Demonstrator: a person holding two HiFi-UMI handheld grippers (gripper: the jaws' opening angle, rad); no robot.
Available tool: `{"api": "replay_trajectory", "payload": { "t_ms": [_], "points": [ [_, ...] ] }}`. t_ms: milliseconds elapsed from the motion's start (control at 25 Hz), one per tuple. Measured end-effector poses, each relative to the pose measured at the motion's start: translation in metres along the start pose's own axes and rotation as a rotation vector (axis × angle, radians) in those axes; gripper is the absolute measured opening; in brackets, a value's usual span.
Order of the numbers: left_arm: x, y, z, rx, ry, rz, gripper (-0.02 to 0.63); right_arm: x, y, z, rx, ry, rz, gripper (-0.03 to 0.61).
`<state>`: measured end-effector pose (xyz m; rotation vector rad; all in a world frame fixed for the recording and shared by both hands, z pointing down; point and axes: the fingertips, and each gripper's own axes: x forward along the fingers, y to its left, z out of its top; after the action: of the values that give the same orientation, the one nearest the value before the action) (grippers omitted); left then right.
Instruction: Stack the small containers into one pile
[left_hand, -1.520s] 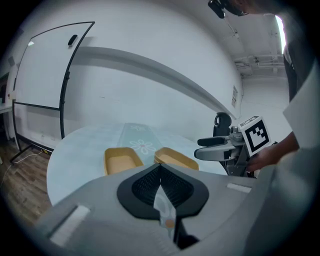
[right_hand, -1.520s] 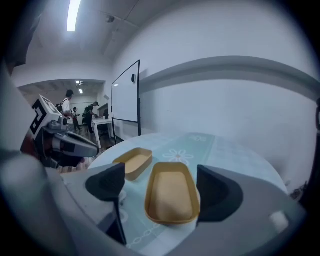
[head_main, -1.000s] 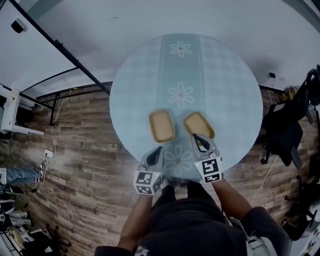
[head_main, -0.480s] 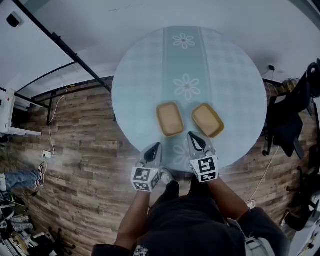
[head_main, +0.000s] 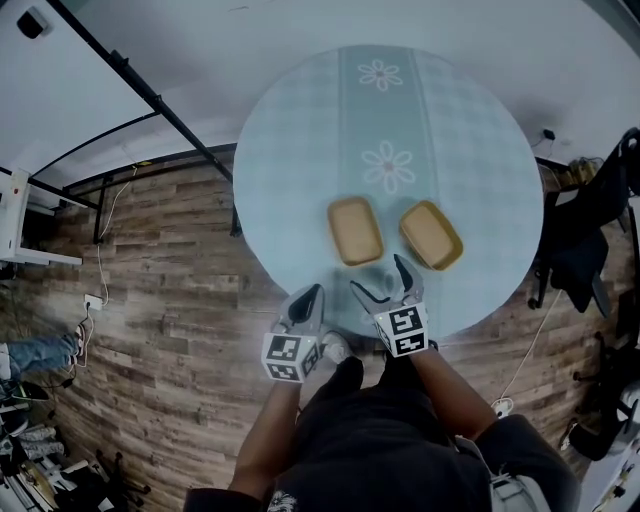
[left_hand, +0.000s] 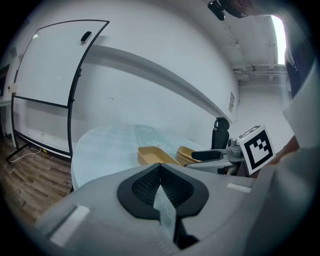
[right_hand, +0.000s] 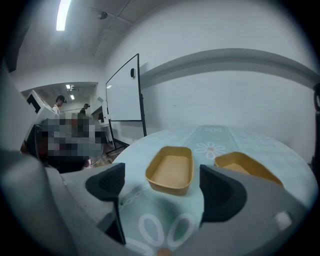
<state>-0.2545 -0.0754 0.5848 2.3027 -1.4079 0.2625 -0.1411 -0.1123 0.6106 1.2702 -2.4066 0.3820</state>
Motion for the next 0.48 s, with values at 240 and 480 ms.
{"api": "replay_trajectory", "payload": {
  "t_ms": [240, 480],
  "points": [
    [-0.011, 0.017, -0.007, -0.015, 0.005, 0.011, 0.005, 0.033, 0.008, -0.024, 0.064, 0.076, -0.019, 0.586],
    [-0.014, 0.027, -0.011, -0.021, 0.012, 0.005, 0.005, 0.059, 0.004, -0.036, 0.073, 0.133, -0.066, 0.588]
  ]
}}
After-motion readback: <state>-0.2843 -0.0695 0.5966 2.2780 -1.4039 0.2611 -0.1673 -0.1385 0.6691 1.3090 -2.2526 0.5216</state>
